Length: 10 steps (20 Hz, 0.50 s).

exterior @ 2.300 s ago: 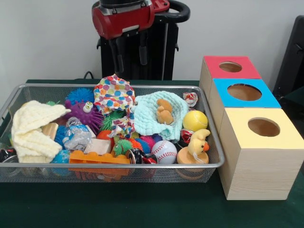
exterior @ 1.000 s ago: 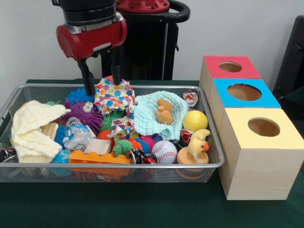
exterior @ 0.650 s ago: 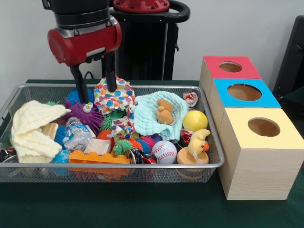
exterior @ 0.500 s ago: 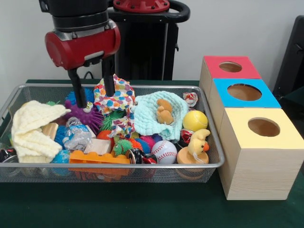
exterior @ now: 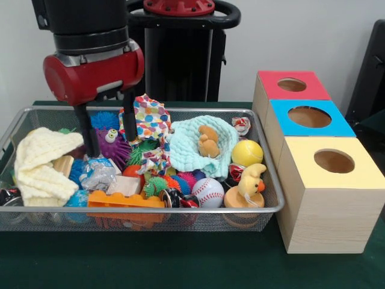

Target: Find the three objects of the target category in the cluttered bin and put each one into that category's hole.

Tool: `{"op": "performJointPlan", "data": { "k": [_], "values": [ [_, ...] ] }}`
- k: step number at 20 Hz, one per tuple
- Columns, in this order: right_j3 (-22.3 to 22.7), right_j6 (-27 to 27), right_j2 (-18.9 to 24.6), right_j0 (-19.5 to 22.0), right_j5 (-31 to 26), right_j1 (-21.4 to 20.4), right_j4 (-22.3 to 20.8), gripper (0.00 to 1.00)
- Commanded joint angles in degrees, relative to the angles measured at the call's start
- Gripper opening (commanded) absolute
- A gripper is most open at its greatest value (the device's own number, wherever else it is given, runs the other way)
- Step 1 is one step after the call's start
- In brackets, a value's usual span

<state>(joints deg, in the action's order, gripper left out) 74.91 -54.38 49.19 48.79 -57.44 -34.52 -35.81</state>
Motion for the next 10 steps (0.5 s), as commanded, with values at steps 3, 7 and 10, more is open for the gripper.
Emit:
{"op": "performJointPlan", "data": {
  "k": [3,7,10],
  "values": [
    [-3.32,21.97,-1.42,0.2,-6.01,3.83,-4.52,1.0],
    [-2.8,20.85,-2.27,0.14,-4.97,3.84,-4.74,1.0],
    [-2.6,20.21,-2.87,0.08,-4.53,3.36,-5.36,1.0]
  ]
}}
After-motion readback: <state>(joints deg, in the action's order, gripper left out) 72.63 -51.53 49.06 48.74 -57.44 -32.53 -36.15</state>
